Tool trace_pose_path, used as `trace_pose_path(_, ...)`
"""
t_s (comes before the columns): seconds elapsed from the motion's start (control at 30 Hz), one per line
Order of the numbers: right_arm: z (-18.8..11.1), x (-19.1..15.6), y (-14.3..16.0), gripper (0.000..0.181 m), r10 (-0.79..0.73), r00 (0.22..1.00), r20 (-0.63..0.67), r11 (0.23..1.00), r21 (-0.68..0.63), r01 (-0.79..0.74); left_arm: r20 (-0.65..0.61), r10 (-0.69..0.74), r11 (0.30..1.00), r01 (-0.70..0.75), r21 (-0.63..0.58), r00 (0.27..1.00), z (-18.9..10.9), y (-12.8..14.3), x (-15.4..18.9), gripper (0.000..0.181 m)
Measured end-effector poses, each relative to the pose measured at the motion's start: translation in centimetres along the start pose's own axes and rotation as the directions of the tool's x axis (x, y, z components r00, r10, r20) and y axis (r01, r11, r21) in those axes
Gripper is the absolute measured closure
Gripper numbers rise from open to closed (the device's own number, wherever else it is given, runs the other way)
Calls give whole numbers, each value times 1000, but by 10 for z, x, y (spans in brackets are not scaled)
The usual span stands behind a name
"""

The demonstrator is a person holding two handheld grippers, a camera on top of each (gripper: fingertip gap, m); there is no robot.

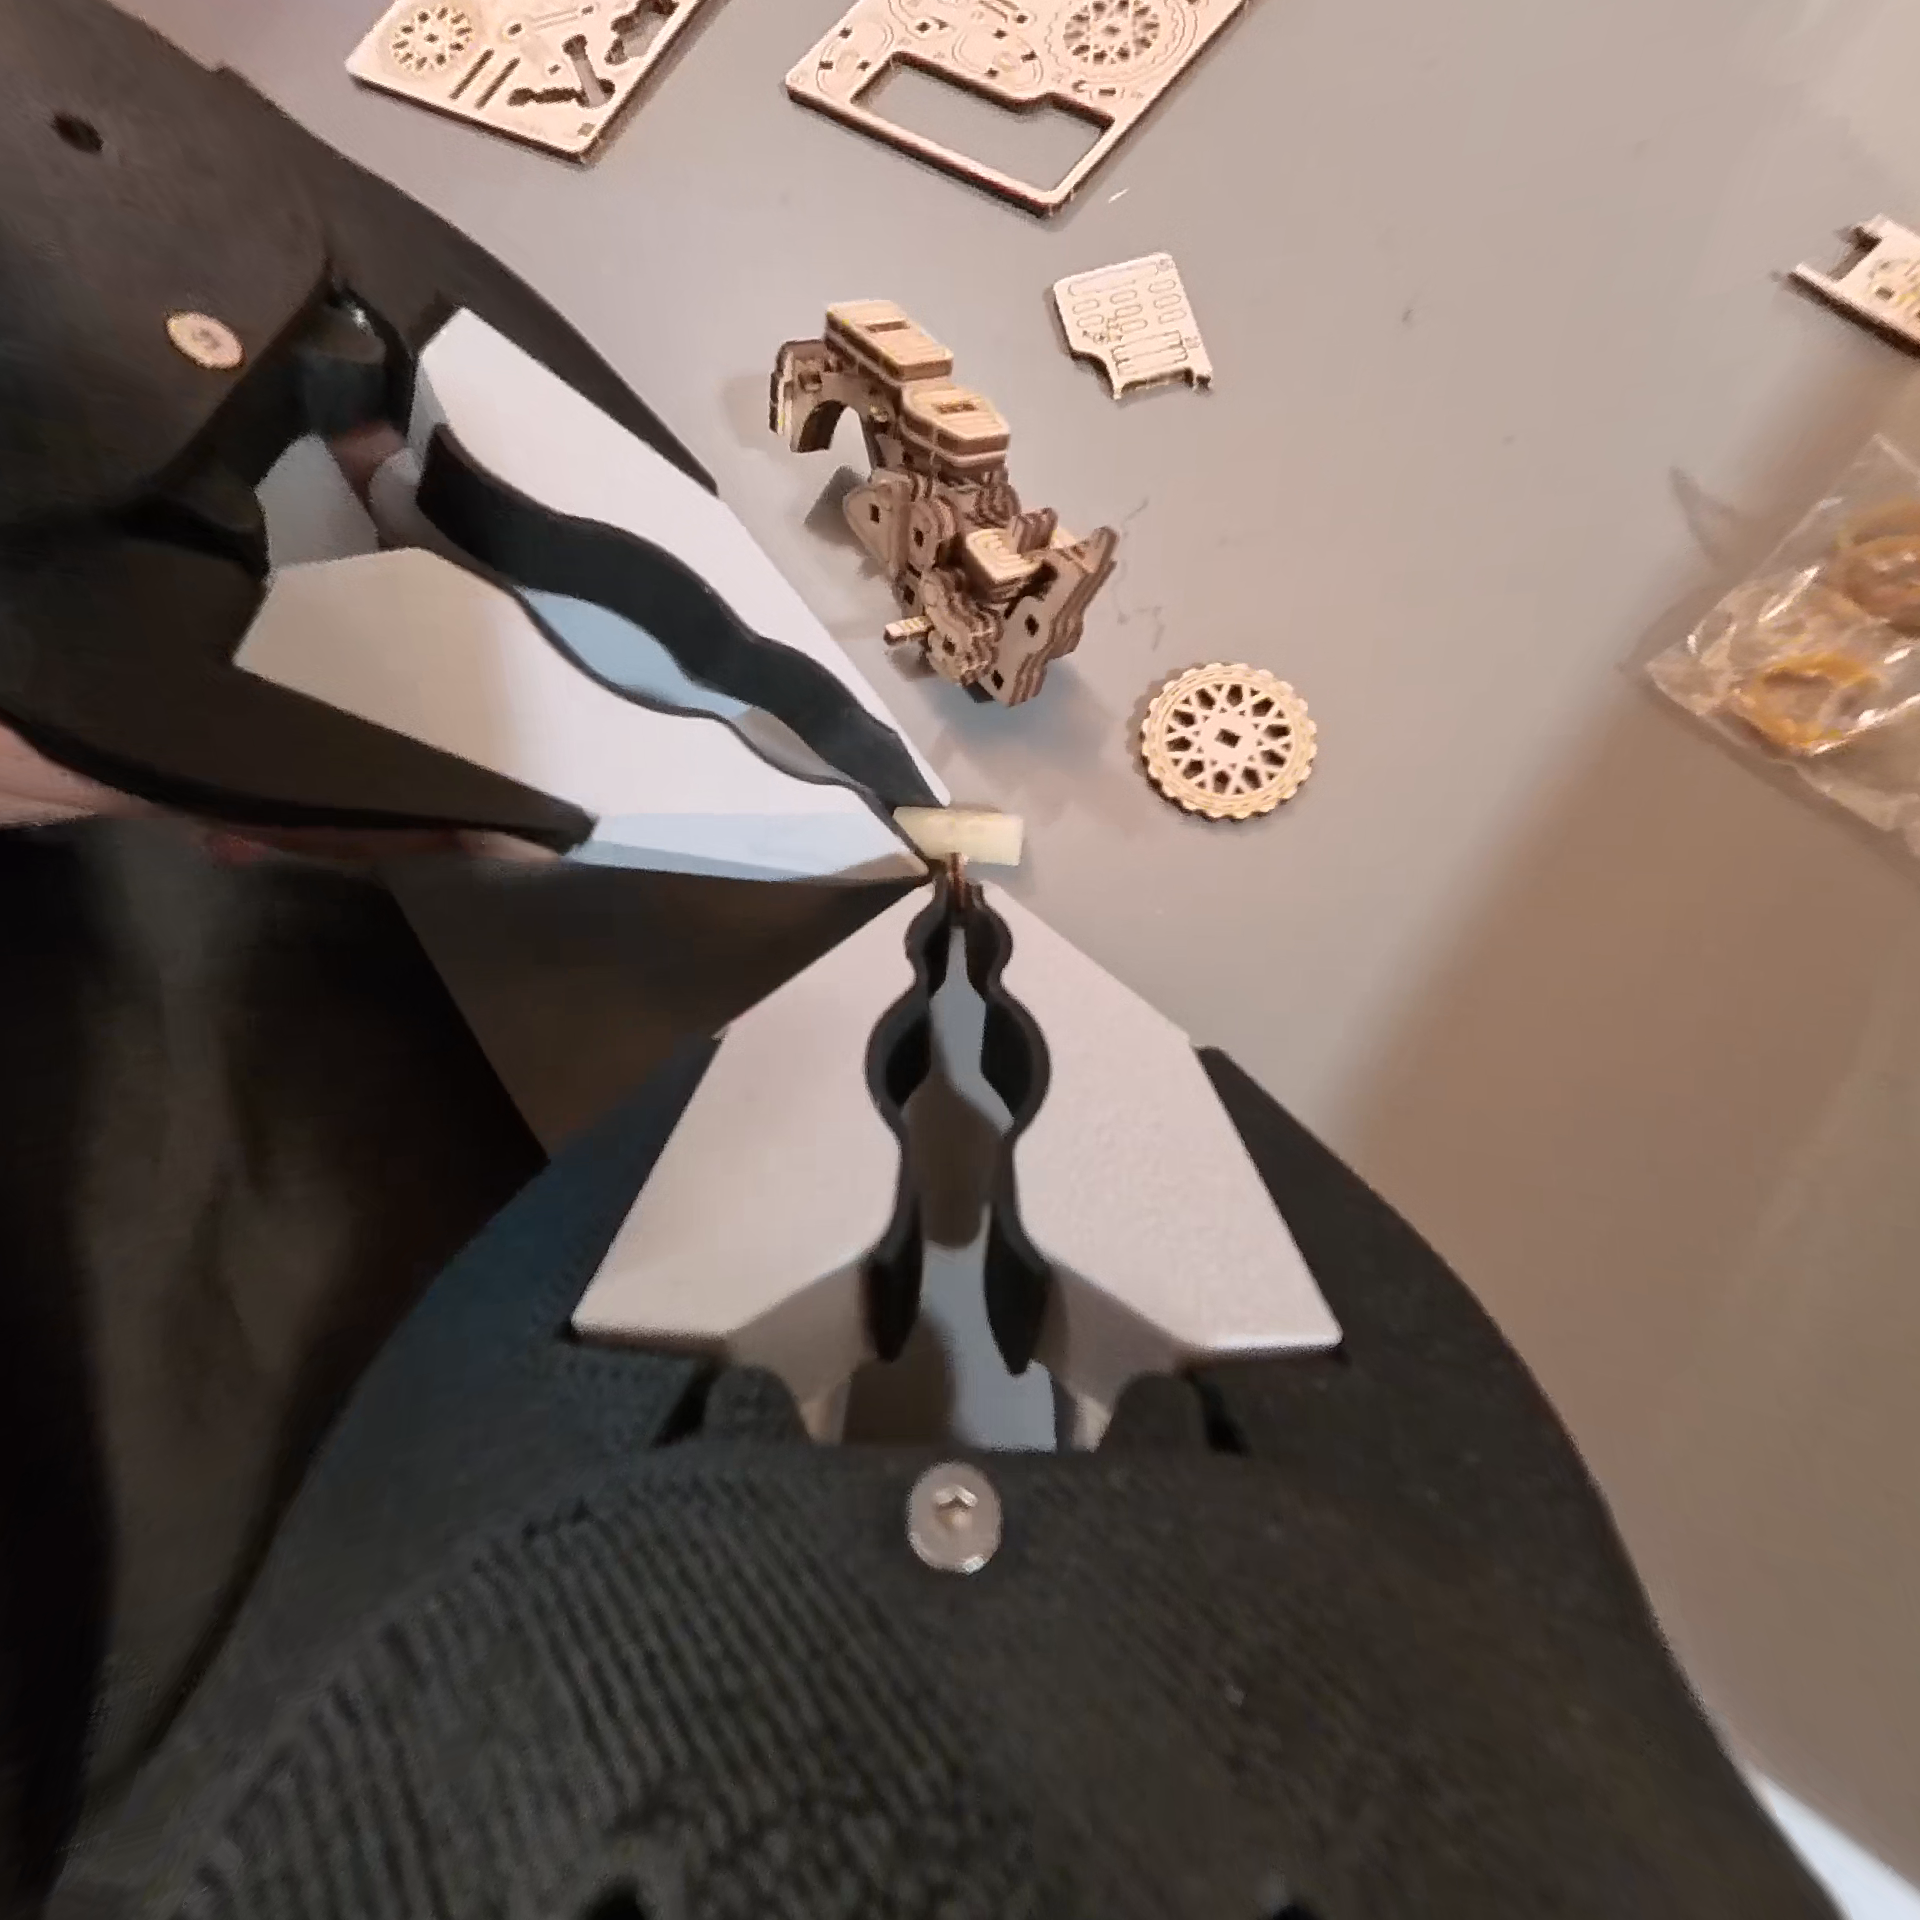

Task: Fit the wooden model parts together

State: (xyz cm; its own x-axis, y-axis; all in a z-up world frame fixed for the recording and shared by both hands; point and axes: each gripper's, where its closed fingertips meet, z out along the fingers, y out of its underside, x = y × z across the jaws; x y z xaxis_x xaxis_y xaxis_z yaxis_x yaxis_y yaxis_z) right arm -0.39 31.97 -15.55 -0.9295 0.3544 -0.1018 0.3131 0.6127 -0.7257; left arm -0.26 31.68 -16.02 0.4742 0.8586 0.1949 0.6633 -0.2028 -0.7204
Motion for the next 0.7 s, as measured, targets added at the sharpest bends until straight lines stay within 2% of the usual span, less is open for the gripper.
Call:
trace_pose_path(0.37, -2, 4, 4, 180, -11, 1000, -19, 1000, -14, 11, -6, -9, 1000, 9, 1, 1000, 0, 0, 0, 171)
trace_pose_path(0.7, 2, 5, 3, 180, 83, 997, -7, 996, -18, -83, 10, 2, 1000, -2, 2, 1000, 0, 0, 0, 170)
